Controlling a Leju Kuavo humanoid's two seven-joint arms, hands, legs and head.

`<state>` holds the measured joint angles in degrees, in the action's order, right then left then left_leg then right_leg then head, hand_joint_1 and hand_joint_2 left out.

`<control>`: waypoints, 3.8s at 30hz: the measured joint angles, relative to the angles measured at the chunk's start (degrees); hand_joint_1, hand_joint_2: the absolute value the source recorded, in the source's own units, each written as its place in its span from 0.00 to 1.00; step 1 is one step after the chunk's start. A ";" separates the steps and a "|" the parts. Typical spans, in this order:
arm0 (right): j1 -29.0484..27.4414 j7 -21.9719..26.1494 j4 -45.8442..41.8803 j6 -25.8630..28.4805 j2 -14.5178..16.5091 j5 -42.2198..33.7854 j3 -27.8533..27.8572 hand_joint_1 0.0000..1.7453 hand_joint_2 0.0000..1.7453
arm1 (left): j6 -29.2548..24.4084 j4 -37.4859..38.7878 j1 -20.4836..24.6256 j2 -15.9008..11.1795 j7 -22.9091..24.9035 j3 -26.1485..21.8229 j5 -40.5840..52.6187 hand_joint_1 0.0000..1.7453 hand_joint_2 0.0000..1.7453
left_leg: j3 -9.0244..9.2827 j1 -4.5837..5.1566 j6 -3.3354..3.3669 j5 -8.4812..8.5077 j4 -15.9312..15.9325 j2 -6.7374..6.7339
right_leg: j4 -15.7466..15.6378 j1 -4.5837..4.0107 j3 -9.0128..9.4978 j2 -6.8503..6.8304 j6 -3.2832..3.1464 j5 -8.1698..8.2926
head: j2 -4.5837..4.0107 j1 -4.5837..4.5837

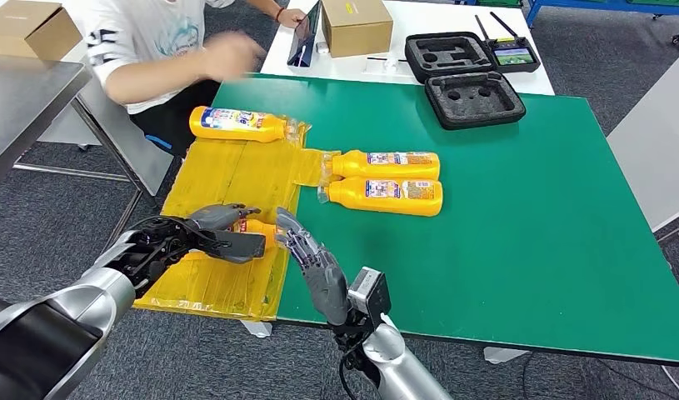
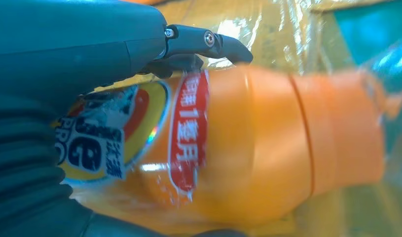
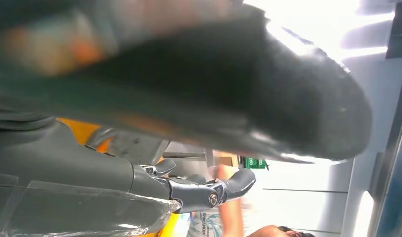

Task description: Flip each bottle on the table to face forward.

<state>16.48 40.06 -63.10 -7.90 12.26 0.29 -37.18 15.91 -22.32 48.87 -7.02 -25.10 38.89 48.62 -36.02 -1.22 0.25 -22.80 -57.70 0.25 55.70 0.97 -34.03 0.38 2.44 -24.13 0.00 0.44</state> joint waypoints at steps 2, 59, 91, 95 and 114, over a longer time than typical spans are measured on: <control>0.06 0.00 0.50 0.24 0.08 0.12 -0.02 0.00 0.00 | 0.42 0.01 -0.08 -0.13 -1.78 -0.80 -1.69 0.00 0.00 | 0.00 0.00 0.00 0.00 0.00 0.02 | 0.00 0.00 0.01 -0.01 0.00 0.00 | 0.00 0.00; 2.26 -8.74 -9.21 14.84 -9.97 13.85 3.57 0.00 1.00 | -44.63 -44.18 -33.81 6.41 -15.35 -42.26 -52.23 0.00 0.00 | -0.04 -0.04 -0.08 -0.07 0.00 -0.19 | -0.03 -0.05 -0.20 0.30 -0.16 0.08 | -0.01 -0.01; 7.42 -33.20 -21.02 -6.55 -40.10 33.01 4.18 0.00 1.00 | -47.62 -58.82 -47.93 6.35 -15.35 -41.69 -47.52 0.00 0.00 | -0.14 0.13 0.07 -0.14 -0.03 0.06 | -0.09 0.14 -0.15 -0.03 0.02 0.00 | 0.00 0.01; 3.58 -33.38 -23.53 -6.36 -43.49 32.41 4.16 0.00 1.00 | -47.43 -58.14 -47.92 6.45 -15.33 -41.31 -47.60 0.00 0.00 | -0.16 0.12 0.12 -0.19 -0.02 0.07 | -0.09 0.11 -0.15 -0.06 0.04 -0.02 | 0.00 0.02; 4.66 -32.88 -15.21 -6.45 -36.67 32.52 -3.28 0.00 1.00 | -47.69 -52.69 -43.70 6.91 -14.65 -36.62 -49.12 0.00 0.00 | -0.17 0.06 0.17 -0.13 -0.01 0.00 | -0.07 0.04 -0.14 -0.04 0.03 -0.01 | 0.00 0.02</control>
<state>21.14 7.18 -78.30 -14.34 -24.41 32.81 -40.47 -31.79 -75.01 5.16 -0.11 -39.76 2.27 -0.50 -36.19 -1.16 0.43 -22.93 -57.70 0.26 55.63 1.01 -34.17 0.35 2.47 -24.14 0.00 0.46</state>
